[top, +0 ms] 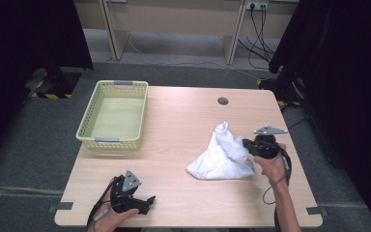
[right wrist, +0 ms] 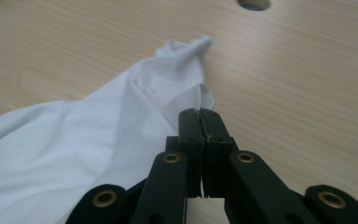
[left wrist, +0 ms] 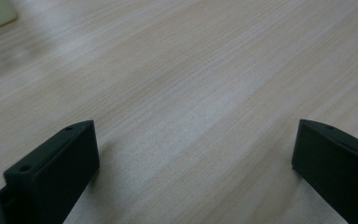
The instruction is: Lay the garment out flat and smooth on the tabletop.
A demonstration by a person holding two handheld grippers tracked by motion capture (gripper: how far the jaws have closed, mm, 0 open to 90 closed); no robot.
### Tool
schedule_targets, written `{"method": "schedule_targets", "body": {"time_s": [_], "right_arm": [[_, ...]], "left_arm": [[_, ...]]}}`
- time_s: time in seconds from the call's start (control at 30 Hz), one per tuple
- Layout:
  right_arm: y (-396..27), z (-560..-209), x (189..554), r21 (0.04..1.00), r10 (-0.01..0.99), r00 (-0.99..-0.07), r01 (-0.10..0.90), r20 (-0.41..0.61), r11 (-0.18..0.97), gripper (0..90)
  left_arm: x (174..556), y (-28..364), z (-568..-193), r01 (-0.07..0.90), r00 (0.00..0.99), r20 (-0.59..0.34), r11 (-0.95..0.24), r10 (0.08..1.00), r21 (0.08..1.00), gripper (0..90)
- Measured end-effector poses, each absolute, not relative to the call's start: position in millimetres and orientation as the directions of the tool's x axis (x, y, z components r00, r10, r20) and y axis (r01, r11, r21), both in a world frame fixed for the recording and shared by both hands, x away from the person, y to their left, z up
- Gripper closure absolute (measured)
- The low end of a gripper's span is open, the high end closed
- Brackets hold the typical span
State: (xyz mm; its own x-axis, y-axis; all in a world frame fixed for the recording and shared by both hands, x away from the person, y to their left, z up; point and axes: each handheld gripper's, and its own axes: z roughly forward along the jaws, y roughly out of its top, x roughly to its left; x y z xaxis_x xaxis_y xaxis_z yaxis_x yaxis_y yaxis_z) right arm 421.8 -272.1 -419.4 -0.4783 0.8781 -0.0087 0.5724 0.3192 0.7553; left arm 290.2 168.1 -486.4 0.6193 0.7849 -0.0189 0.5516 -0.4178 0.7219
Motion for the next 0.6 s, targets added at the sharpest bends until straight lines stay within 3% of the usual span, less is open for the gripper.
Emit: {"method": "schedule_targets", "body": {"time_s": [0.17, 0.27, 0.33, 0.6], "right_arm": [[-304.9, -422.8, 419.8, 0.765, 0.913, -0.409, 0.592, 0.012, 0.255, 85.0], [-323.8, -426.8, 417.8, 0.789, 0.932, -0.351, 0.596, 0.088, 0.150, 67.3], [-330.1, -428.0, 415.2, 0.790, 0.944, -0.315, 0.601, 0.095, 0.121, 60.0], [-309.2, -440.0, 410.0, 0.770, 0.913, -0.404, 0.600, 0.058, 0.217, 53.9]], "left_arm": [[290.2, 168.1, -486.4, 0.552, 0.619, -0.019, -0.418, 0.785, 0.722, 0.0], [290.1, 168.0, -486.4, 0.552, 0.619, -0.018, -0.418, 0.785, 0.722, 0.0], [290.2, 168.0, -486.4, 0.552, 0.619, -0.018, -0.418, 0.785, 0.722, 0.0], [291.5, 166.4, -486.3, 0.555, 0.612, -0.019, -0.413, 0.790, 0.722, 0.0]]}}
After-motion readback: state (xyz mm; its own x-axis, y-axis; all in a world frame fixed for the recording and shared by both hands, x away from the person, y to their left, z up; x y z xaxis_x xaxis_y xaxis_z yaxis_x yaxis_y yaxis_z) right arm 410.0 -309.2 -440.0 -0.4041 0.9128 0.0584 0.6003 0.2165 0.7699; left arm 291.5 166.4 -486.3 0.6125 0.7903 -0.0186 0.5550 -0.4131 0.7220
